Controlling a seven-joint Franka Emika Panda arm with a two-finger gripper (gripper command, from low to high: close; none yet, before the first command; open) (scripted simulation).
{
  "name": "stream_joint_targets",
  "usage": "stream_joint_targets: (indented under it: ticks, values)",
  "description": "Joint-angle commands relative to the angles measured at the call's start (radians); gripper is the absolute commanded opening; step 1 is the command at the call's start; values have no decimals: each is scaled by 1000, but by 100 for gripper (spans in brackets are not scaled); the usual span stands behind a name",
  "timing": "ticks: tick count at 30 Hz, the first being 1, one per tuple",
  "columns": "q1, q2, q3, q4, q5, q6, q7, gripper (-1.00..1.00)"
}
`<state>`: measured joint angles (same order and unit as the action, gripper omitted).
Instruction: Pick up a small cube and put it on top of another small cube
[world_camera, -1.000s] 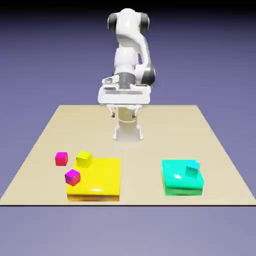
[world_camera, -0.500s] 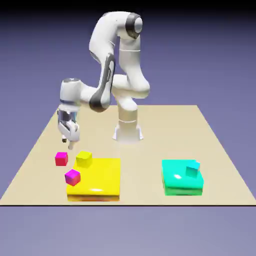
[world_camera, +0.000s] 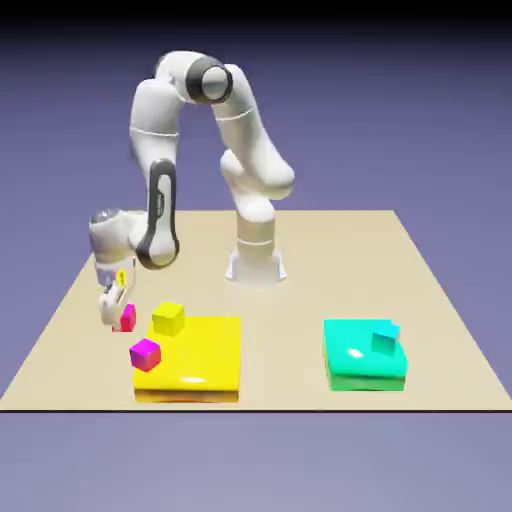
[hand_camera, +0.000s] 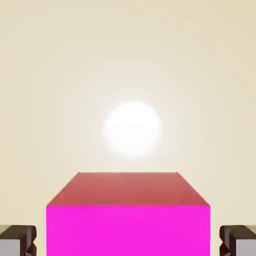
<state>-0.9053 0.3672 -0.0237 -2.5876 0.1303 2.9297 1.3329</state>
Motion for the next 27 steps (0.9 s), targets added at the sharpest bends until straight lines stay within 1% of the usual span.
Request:
stream_joint_targets:
  ticks: [1, 6, 17, 18, 23, 24, 25, 26, 27]
  values:
    - [7, -36, -9, -6, -8, -30, 6, -100]
    - [42, -217, -56, -36, -51, -181, 40, -100]
    - [137, -598, 282, -26, -7, -556, 491, -100]
    - [137, -598, 282, -26, -7, -556, 491, -100]
    - [140, -425, 285, -73, -49, -339, 523, -100]
    - [140, -424, 285, -73, -50, -338, 524, -100]
    - [140, -424, 285, -73, -50, -338, 524, 100]
    - [140, -424, 285, -73, -50, -338, 524, 100]
    - [139, -459, 284, -64, -41, -381, 517, 100]
